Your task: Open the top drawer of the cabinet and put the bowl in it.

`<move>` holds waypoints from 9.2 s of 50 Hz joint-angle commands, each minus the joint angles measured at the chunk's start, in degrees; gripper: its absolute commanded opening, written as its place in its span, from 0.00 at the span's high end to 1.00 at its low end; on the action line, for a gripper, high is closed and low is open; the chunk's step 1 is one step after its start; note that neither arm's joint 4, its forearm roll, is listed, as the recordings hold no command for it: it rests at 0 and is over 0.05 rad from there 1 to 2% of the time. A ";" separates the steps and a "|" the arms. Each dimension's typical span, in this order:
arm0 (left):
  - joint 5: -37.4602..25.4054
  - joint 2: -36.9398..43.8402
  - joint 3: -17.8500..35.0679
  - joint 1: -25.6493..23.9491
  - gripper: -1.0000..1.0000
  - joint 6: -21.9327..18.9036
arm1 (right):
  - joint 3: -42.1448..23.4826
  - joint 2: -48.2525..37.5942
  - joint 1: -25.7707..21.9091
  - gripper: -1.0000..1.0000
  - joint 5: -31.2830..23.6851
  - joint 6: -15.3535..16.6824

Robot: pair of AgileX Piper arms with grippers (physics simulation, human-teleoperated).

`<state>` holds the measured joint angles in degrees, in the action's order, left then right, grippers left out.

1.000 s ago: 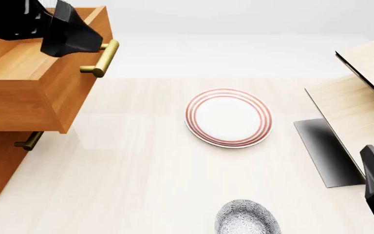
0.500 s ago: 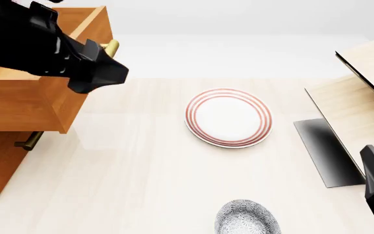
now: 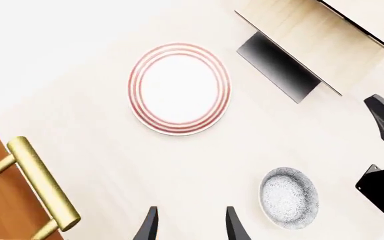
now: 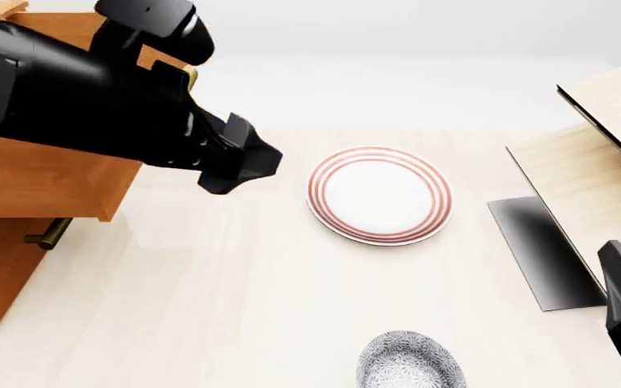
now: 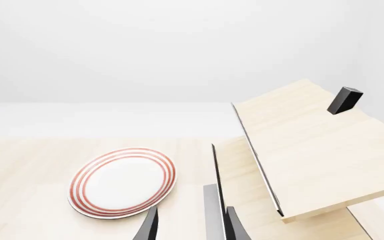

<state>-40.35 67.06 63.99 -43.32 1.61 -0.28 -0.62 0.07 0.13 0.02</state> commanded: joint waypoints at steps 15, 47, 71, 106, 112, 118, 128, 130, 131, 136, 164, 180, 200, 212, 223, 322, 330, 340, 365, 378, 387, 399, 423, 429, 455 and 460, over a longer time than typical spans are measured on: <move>7.06 10.59 0.45 -8.12 0.00 5.26 | 0.05 0.05 -0.02 0.00 -0.02 -0.06; 11.64 20.04 0.64 -14.71 0.00 10.28 | 0.04 0.08 -0.02 0.00 -0.02 -0.05; 15.52 23.83 -0.63 -17.02 0.00 12.87 | 0.04 0.09 -0.01 0.00 -0.02 -0.02; 19.87 29.49 -2.20 -19.43 0.00 16.28 | 0.04 0.10 -0.02 0.00 -0.02 -0.02; 20.86 30.07 -2.65 -19.59 0.00 16.74 | 0.04 0.07 -0.02 0.00 -0.02 -0.04; 21.77 30.97 -2.89 -20.03 0.00 17.32 | 0.05 0.06 -0.01 0.00 -0.02 -0.06; 23.55 31.79 -3.97 -20.45 0.00 18.56 | 0.04 0.09 -0.02 0.00 -0.02 -0.03; 23.75 31.97 -4.12 -20.45 0.00 18.66 | 0.05 0.04 -0.01 0.00 -0.02 -0.07; 23.84 32.10 -4.13 -20.42 0.00 18.68 | 0.04 0.11 -0.01 0.00 -0.02 -0.01; 24.34 32.93 -4.23 -20.55 0.00 18.90 | 0.04 0.14 -0.01 0.00 -0.02 0.01; 28.53 36.41 -6.20 -21.69 0.00 21.87 | 0.04 0.11 -0.02 0.00 -0.02 0.00; 29.40 36.73 -7.20 -21.23 0.00 22.03 | 0.05 0.06 -0.02 0.00 -0.02 -0.05; 32.23 38.63 -8.53 -21.81 0.00 23.88 | 0.04 0.08 -0.01 0.00 -0.02 -0.04; 34.47 40.42 -9.28 -22.20 0.00 25.38 | 0.04 0.10 -0.02 0.00 -0.02 -0.03; 35.52 41.19 -9.57 -22.64 0.00 26.38 | 0.04 0.10 -0.02 0.00 -0.02 -0.02; 18.97 23.97 0.39 -9.78 1.00 26.13 | 0.04 0.09 -0.01 0.00 -0.02 -0.02; 15.98 21.91 2.56 -8.20 1.00 26.13 | 0.04 0.10 -0.02 0.00 -0.02 -0.03; 13.83 21.38 4.17 -6.85 1.00 27.54 | 0.05 0.06 -0.01 0.00 -0.02 -0.06; 2.67 21.86 16.01 -0.62 1.00 26.73 | 0.04 0.08 -0.03 0.00 -0.02 -0.02; -4.82 21.38 23.26 3.74 1.00 24.68 | 0.04 0.10 -0.01 0.00 -0.02 -0.01; -8.45 20.64 26.10 7.42 1.00 24.27 | 0.05 0.06 0.00 0.00 -0.02 -0.06; -13.34 20.60 32.15 10.66 1.00 23.28 | 0.04 0.14 -0.06 0.00 -0.02 0.04; -16.30 16.22 33.17 18.43 1.00 23.77 | 0.04 0.10 -0.01 0.00 -0.03 -0.03; -17.34 15.45 33.70 19.74 1.00 23.74 | 0.04 0.09 -0.01 0.00 -0.02 -0.03; -17.39 6.88 26.86 25.74 1.00 26.88 | 0.04 0.09 -0.01 0.00 -0.02 -0.03; -18.10 5.66 26.63 26.96 1.00 27.03 | 0.04 0.09 -0.01 0.00 -0.02 -0.03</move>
<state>-58.18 75.67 92.21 -18.70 28.19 -0.28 -0.61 0.07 0.13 0.03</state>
